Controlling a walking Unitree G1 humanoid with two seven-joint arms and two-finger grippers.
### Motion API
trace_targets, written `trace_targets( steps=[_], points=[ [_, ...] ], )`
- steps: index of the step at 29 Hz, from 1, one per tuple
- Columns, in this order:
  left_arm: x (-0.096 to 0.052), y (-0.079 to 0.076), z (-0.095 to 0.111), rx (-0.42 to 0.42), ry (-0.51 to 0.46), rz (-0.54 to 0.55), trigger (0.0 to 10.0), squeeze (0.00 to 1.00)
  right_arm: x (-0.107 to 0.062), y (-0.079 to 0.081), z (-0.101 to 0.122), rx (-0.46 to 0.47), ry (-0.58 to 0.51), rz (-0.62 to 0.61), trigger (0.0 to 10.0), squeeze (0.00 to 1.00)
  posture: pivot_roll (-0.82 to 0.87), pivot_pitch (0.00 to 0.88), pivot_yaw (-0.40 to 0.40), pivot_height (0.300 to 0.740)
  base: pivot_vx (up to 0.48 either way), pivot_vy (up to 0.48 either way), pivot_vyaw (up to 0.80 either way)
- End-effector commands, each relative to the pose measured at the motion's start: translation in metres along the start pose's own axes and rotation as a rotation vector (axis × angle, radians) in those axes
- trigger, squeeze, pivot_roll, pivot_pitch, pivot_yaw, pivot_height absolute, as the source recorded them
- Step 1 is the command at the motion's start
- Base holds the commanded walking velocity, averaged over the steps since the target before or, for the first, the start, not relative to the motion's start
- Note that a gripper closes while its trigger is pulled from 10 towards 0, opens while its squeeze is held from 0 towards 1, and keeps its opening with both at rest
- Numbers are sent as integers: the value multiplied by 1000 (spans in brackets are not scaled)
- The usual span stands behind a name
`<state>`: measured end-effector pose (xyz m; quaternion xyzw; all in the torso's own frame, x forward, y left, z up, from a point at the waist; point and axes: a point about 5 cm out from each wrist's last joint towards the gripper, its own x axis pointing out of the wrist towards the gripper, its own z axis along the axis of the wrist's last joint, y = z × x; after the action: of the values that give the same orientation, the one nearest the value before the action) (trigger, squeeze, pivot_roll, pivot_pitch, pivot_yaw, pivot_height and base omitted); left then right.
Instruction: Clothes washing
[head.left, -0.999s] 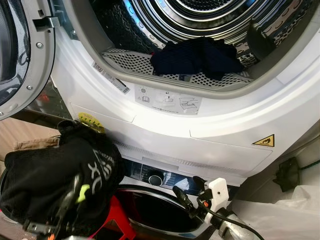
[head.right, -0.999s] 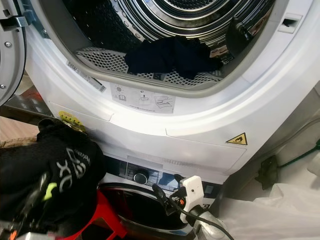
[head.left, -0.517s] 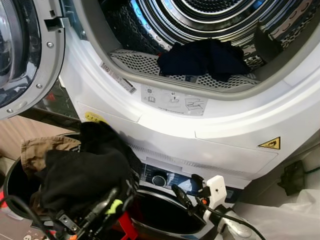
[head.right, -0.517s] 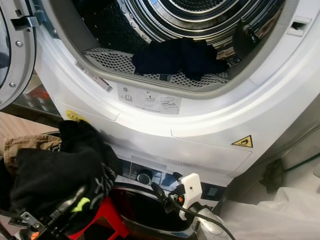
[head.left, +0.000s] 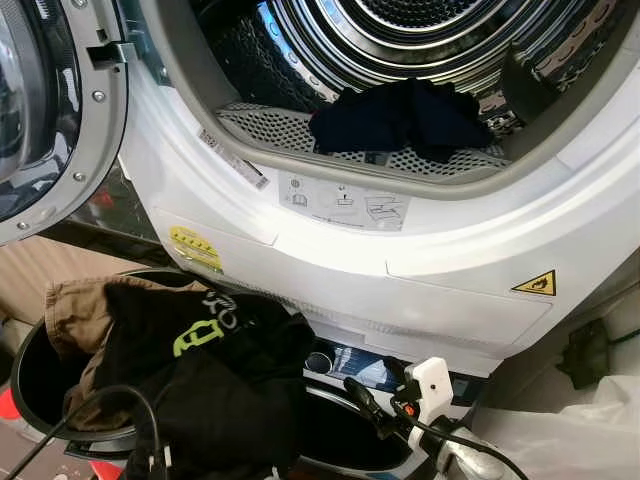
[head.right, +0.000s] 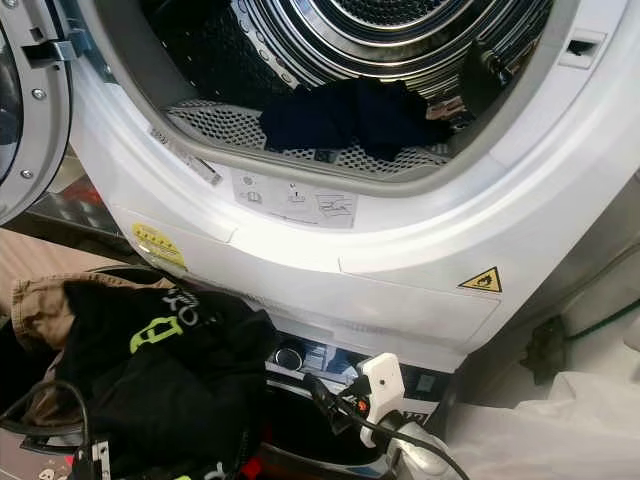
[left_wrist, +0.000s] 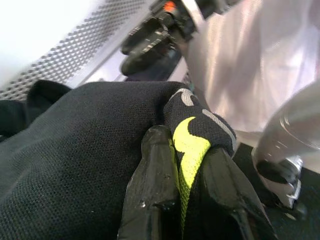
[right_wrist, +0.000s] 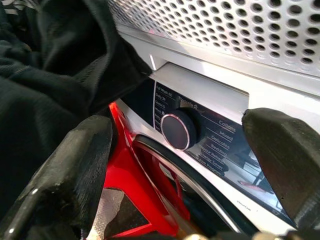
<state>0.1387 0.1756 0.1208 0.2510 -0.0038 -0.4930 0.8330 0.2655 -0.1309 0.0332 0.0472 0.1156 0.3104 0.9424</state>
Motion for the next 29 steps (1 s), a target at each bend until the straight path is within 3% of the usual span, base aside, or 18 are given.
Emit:
trace_targets(
  steps=[1,4,11,14,17,22,24,27,29],
  points=[
    [0,6,2,-25,5,-6,0,0,0,0,0,-3,-6,0,10000,0,95,109,-9,740,0,0,0],
    [3,13,1,-102,-4,52,0,0,0,-1,0,-4,-7,2,10000,0,92,107,-10,740,0,0,0],
    [8,26,5,-79,-66,252,0,0,1,-3,2,-11,-11,-5,10000,0,97,103,-15,740,0,0,0],
    [12,18,4,-149,-36,147,0,0,2,-4,4,-14,-14,-3,10000,0,98,99,-21,740,0,0,0],
    [12,18,4,-174,-41,138,0,0,2,-4,4,-15,-15,-1,10000,0,96,95,-20,740,0,0,0],
    [9,35,9,-93,-61,206,0,0,2,-6,5,-18,-17,-2,10000,0,104,89,-23,740,0,0,0],
    [9,51,15,-63,-95,293,0,0,2,-6,5,-19,-15,-1,10000,0,105,88,-23,740,0,0,0],
    [10,59,21,-29,-111,315,0,0,2,-6,5,-19,-16,1,10000,0,106,88,-22,740,0,0,0],
    [7,78,31,23,-151,445,0,0,3,-6,5,-17,-18,1,10000,0,108,86,-23,740,0,0,0]
  ],
)
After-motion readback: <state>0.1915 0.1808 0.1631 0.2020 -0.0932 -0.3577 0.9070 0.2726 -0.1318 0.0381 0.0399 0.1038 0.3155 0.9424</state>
